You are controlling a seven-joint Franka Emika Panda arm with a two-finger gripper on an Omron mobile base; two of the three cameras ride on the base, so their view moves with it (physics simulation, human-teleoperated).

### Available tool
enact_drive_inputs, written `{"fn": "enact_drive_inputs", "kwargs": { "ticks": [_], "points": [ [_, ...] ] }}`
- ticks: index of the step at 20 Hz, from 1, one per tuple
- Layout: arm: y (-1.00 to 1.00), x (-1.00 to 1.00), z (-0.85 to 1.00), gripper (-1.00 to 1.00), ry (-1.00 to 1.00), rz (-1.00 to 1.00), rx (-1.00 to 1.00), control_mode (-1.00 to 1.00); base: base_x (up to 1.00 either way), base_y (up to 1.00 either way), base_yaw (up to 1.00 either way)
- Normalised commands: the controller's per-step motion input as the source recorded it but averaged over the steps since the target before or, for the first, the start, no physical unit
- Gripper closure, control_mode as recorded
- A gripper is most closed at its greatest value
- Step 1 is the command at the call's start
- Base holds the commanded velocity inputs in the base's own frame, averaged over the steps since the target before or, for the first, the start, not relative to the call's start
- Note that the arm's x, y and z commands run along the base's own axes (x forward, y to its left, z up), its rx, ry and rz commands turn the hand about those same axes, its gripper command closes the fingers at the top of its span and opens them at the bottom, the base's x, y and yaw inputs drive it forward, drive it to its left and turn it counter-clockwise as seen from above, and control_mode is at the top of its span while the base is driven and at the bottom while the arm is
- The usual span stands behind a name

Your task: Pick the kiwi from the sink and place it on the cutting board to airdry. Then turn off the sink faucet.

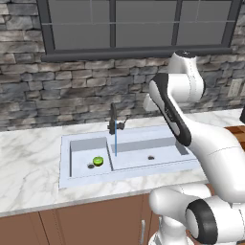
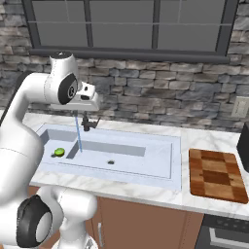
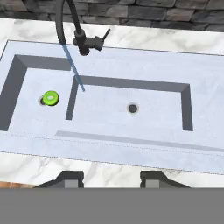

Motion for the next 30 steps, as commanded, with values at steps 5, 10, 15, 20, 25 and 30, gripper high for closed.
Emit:
{"fn": "enact_drive_inputs", "kwargs": {
  "ticks": [5, 10, 15, 20, 25, 30],
  "points": [
    [0.09, -0.02, 0.00, -1.00, 0.03, 0.01, 0.00, -1.00, 0.00, 0.00, 0.00],
    [0.33, 0.00, 0.00, -1.00, 0.13, 0.04, 0.00, -1.00, 0.00, 0.00, 0.00],
    [0.39, 0.00, 0.00, -1.00, 0.17, 0.06, 0.00, -1.00, 0.00, 0.00, 0.00],
    [0.43, 0.00, -0.02, -1.00, 0.14, 0.05, 0.00, -1.00, 0.00, 0.00, 0.00],
    [0.42, 0.00, -0.06, -1.00, 0.08, 0.05, -0.03, -1.00, 0.00, 0.00, 0.00],
    [0.40, 0.00, -0.11, -1.00, 0.01, 0.06, -0.05, -1.00, 0.00, 0.00, 0.00]
  ]
}}
